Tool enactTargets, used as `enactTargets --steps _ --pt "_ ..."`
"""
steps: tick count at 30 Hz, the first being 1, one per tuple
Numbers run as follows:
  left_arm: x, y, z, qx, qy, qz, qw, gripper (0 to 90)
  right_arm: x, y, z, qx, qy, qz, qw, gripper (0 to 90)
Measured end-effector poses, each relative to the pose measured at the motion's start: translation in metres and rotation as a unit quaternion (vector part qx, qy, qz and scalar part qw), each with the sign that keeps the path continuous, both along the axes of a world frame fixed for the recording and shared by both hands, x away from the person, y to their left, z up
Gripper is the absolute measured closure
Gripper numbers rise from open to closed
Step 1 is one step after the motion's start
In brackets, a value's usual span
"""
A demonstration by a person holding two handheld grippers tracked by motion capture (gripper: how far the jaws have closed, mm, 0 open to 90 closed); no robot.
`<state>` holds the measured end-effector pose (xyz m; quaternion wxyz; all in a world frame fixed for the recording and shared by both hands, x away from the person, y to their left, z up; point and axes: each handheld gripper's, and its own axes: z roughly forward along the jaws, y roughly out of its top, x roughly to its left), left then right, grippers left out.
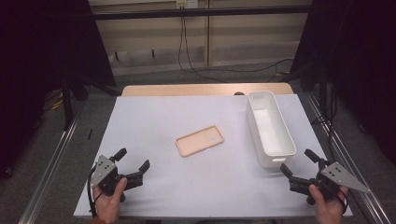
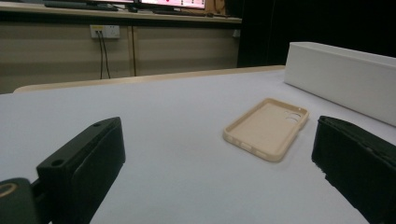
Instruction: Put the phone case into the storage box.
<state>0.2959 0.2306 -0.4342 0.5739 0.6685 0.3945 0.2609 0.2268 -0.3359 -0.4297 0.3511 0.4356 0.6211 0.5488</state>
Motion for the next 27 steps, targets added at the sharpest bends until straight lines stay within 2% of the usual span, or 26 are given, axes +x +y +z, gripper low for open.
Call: enactTargets --steps 3,6,8,16,20,27 --pt "0.000 0.000 0.000 0.002 -0.001 0.000 1.0000 2.8 0.000 -0.002 -0.001 0.002 0.001 -0.003 1.0000 0.7" --pt "0.001 0.000 0.000 -0.008 0.005 -0.002 1.0000 2.8 -0.001 -0.002 -0.001 0.001 0.003 -0.003 1.0000 0.7" --pt "0.002 -0.001 0.000 -0.001 0.003 0.002 1.0000 2.8 -0.001 -0.002 -0.002 0.001 0.002 0.000 1.0000 0.7" --pt "0.002 -0.005 0.001 0.012 0.006 -0.012 0.9998 2.8 -0.002 -0.001 -0.003 0.001 0.005 0.005 1.0000 0.6" --pt "0.002 -0.008 0.001 0.009 0.010 -0.017 0.9998 2.7 -0.003 -0.001 -0.003 0.004 0.007 0.007 0.9999 0.6" --pt "0.002 -0.014 0.001 0.031 0.010 -0.040 0.9987 2.5 -0.003 0.001 -0.003 0.005 0.011 0.008 0.9999 0.6"
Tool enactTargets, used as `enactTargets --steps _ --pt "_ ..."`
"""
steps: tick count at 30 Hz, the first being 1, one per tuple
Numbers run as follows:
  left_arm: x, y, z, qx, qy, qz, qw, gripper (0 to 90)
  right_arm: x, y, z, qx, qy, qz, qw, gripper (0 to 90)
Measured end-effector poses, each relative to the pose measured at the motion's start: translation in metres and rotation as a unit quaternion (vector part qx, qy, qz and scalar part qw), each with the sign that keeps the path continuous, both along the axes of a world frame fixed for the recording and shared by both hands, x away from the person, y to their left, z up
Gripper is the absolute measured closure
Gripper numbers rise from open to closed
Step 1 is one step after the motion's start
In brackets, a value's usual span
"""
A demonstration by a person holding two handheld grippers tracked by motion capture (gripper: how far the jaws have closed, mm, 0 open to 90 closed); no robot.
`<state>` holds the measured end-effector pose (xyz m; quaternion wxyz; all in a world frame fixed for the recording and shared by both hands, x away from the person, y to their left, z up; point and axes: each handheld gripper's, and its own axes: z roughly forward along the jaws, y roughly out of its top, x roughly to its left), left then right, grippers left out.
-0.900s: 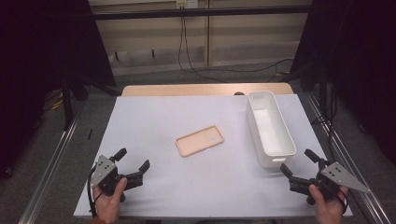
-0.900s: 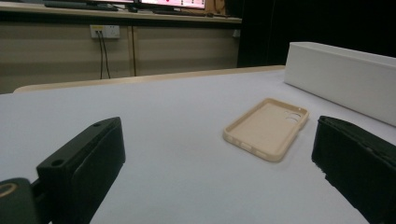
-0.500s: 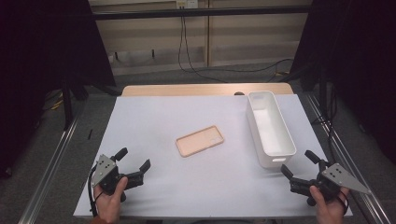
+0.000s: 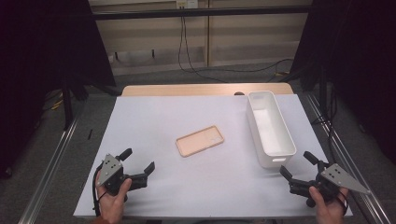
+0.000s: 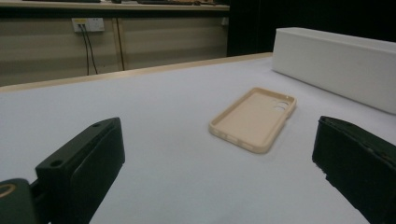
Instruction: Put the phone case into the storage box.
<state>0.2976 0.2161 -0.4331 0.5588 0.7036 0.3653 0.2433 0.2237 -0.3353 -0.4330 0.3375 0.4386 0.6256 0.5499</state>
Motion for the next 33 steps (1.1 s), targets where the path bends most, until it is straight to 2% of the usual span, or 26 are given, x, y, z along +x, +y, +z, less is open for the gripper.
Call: enactTargets --steps 4,8,10,12,13,15,19,21,23,24,26,27,30,33 --pt "0.001 -0.006 0.003 0.001 0.002 -0.018 0.9998 2.5 -0.002 0.002 0.001 -0.002 -0.004 0.003 1.0000 0.6" --pt "0.002 -0.013 0.002 -0.009 0.016 -0.033 0.9993 3.8 -0.001 0.002 0.001 -0.003 -0.004 0.004 1.0000 0.6" --pt "0.003 -0.016 0.001 -0.001 0.020 -0.039 0.9990 4.0 -0.001 0.002 0.001 -0.001 -0.002 0.005 1.0000 0.6" --pt "0.004 -0.017 0.001 -0.005 0.021 -0.042 0.9989 4.2 -0.001 0.002 0.000 0.000 -0.002 0.003 1.0000 0.6" --pt "0.007 -0.019 0.000 -0.010 0.028 -0.057 0.9979 4.8 -0.001 0.001 0.000 0.001 -0.002 0.003 1.0000 0.6" --pt "0.009 -0.022 0.000 -0.024 0.033 -0.067 0.9969 5.2 -0.001 0.001 0.000 0.000 -0.002 0.004 1.0000 0.6" --pt "0.013 -0.025 0.002 -0.019 0.026 -0.069 0.9971 5.2 -0.001 0.002 0.001 -0.001 -0.004 0.005 1.0000 0.6" --pt "0.016 -0.026 0.002 -0.030 0.032 -0.068 0.9967 5.2 -0.001 0.002 0.001 0.000 -0.005 0.006 1.0000 0.6" --pt "0.019 -0.028 0.002 -0.022 0.031 -0.067 0.9971 5.2 0.000 0.003 0.001 0.002 -0.005 0.005 1.0000 0.6" --pt "0.021 -0.030 0.003 -0.025 0.035 -0.070 0.9966 5.2 0.000 0.003 0.001 0.002 -0.005 0.004 1.0000 0.6" --pt "0.025 -0.031 0.003 -0.017 0.036 -0.076 0.9963 5.2 0.002 0.003 0.000 0.001 -0.004 0.004 1.0000 0.6" --pt "0.027 -0.030 0.002 -0.011 0.039 -0.088 0.9953 5.4 0.002 0.003 0.000 0.001 -0.004 0.005 1.0000 0.6" --pt "0.032 -0.032 0.001 -0.008 0.044 -0.085 0.9954 6.0 0.003 0.005 0.000 0.000 -0.004 0.009 1.0000 0.6" --pt "0.035 -0.036 0.003 -0.002 0.035 -0.088 0.9955 6.0 0.004 0.005 0.000 -0.001 -0.003 0.011 0.9999 0.6"
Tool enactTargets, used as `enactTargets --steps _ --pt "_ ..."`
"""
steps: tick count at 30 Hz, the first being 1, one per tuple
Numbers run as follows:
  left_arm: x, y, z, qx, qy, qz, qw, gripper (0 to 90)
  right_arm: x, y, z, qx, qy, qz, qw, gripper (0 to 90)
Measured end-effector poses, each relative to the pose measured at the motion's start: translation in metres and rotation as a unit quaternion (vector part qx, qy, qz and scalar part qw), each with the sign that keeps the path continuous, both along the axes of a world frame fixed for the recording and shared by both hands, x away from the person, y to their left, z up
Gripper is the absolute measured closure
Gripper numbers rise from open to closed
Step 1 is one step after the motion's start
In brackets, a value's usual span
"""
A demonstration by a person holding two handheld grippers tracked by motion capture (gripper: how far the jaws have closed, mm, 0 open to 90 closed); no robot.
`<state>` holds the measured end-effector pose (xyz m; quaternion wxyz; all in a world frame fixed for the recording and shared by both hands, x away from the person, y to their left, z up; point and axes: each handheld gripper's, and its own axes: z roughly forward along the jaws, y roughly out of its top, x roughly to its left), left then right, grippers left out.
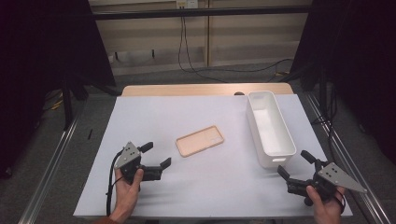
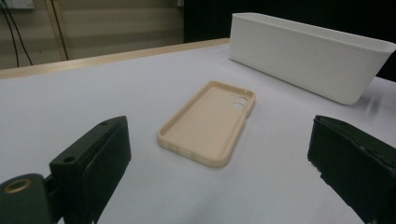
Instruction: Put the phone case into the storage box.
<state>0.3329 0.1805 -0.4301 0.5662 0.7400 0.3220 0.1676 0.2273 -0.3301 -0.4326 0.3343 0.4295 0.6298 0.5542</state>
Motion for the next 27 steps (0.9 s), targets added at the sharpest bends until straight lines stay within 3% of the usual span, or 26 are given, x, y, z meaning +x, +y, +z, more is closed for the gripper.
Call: enactTargets --steps 9,11,14,17,18,22,27 --pt "0.018 -0.012 0.003 -0.010 -0.001 -0.002 1.0000 5.2 -0.001 -0.001 0.000 0.002 0.001 0.000 1.0000 0.6" --pt "0.022 -0.015 0.005 0.001 -0.003 -0.002 1.0000 4.7 -0.001 -0.001 0.000 0.002 0.001 -0.001 1.0000 0.6" --pt "0.028 -0.018 0.007 -0.004 -0.009 -0.008 0.9999 4.0 -0.001 -0.001 0.000 0.003 0.000 -0.002 1.0000 0.6" --pt "0.031 -0.023 0.011 0.013 -0.023 -0.007 0.9996 4.8 -0.001 -0.001 0.000 0.003 0.002 -0.002 1.0000 0.6" --pt "0.033 -0.025 0.011 0.004 -0.021 -0.009 0.9997 4.0 -0.001 -0.001 0.000 0.004 0.002 -0.002 1.0000 0.6" --pt "0.039 -0.031 0.012 0.011 -0.022 -0.016 0.9996 3.9 -0.001 -0.001 0.000 0.003 0.000 -0.001 1.0000 0.6" --pt "0.048 -0.038 0.009 0.010 -0.001 -0.020 0.9998 3.9 -0.001 -0.001 0.000 0.003 0.000 0.000 1.0000 0.6"
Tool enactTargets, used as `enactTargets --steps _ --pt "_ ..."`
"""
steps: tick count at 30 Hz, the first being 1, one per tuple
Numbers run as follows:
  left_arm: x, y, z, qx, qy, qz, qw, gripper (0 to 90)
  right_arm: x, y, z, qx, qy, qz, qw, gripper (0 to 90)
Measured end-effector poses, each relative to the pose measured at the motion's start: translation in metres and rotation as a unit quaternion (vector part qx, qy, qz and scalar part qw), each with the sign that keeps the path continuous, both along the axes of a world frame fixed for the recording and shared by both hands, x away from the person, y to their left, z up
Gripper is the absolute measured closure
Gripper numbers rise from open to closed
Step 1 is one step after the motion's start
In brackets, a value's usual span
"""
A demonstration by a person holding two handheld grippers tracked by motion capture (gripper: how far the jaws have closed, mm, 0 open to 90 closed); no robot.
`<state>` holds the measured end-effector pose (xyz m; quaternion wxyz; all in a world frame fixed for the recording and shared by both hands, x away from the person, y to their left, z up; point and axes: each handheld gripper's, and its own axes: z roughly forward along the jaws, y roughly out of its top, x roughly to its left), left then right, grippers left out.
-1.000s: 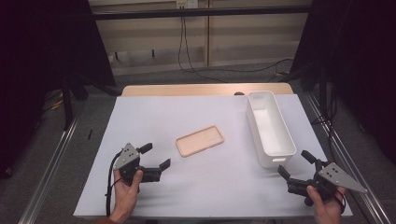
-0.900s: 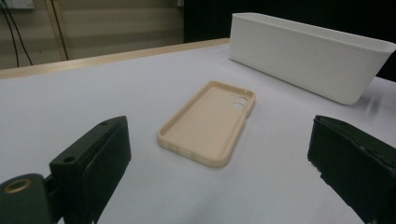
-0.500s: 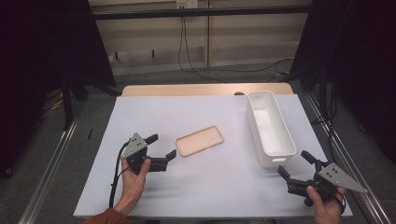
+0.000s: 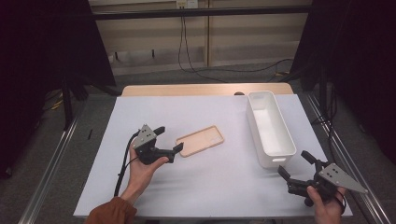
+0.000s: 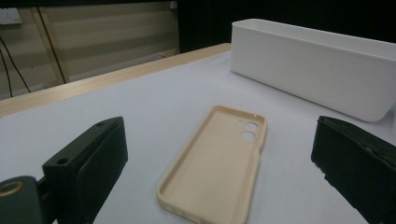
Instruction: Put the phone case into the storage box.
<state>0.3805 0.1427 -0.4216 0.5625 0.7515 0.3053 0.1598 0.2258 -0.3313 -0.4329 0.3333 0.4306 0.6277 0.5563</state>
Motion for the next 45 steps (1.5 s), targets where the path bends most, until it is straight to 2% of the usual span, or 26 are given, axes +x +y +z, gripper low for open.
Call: enactTargets --steps 4,10,15,22,26,29,32,35,37,40,44,45 --pt "0.005 -0.006 0.001 0.010 -0.011 -0.003 0.9999 3.9 0.000 0.000 0.000 0.000 0.002 0.000 1.0000 0.6" --pt "0.016 -0.015 0.004 0.014 -0.007 -0.010 0.9998 4.0 0.000 0.000 0.000 0.000 0.001 0.001 1.0000 0.6" --pt "0.027 -0.019 0.000 0.020 0.015 -0.012 0.9996 4.4 0.000 0.000 0.000 0.000 0.000 0.000 1.0000 0.6" --pt "0.036 -0.023 0.004 0.033 0.012 -0.014 0.9993 5.0 0.000 0.000 0.000 0.000 0.000 0.001 1.0000 0.6" --pt "0.042 -0.027 0.006 0.037 0.016 -0.016 0.9991 5.0 0.000 0.000 0.000 -0.002 -0.001 0.002 1.0000 0.6" --pt "0.046 -0.028 0.007 0.048 0.023 -0.016 0.9985 5.0 0.000 0.001 0.000 -0.001 0.000 0.002 1.0000 0.6" --pt "0.054 -0.033 0.005 0.061 0.043 -0.023 0.9970 5.0 0.000 0.000 0.000 0.000 0.000 0.001 1.0000 0.6" --pt "0.058 -0.036 0.005 0.073 0.053 -0.027 0.9955 5.0 0.000 0.000 0.000 0.000 0.000 0.002 1.0000 0.6" --pt "0.059 -0.038 0.006 0.076 0.052 -0.029 0.9953 5.0 -0.001 0.000 0.000 0.000 0.000 0.002 1.0000 0.6" --pt "0.062 -0.041 0.008 0.092 0.053 -0.033 0.9938 5.7 0.000 0.000 0.000 0.000 0.001 0.002 1.0000 0.6" --pt "0.069 -0.045 0.011 0.116 0.060 -0.039 0.9907 6.9 0.000 0.000 0.000 -0.001 0.001 0.003 1.0000 0.6" --pt "0.070 -0.046 0.012 0.127 0.056 -0.037 0.9897 7.1 0.000 0.000 0.000 -0.001 0.001 0.003 1.0000 0.6"
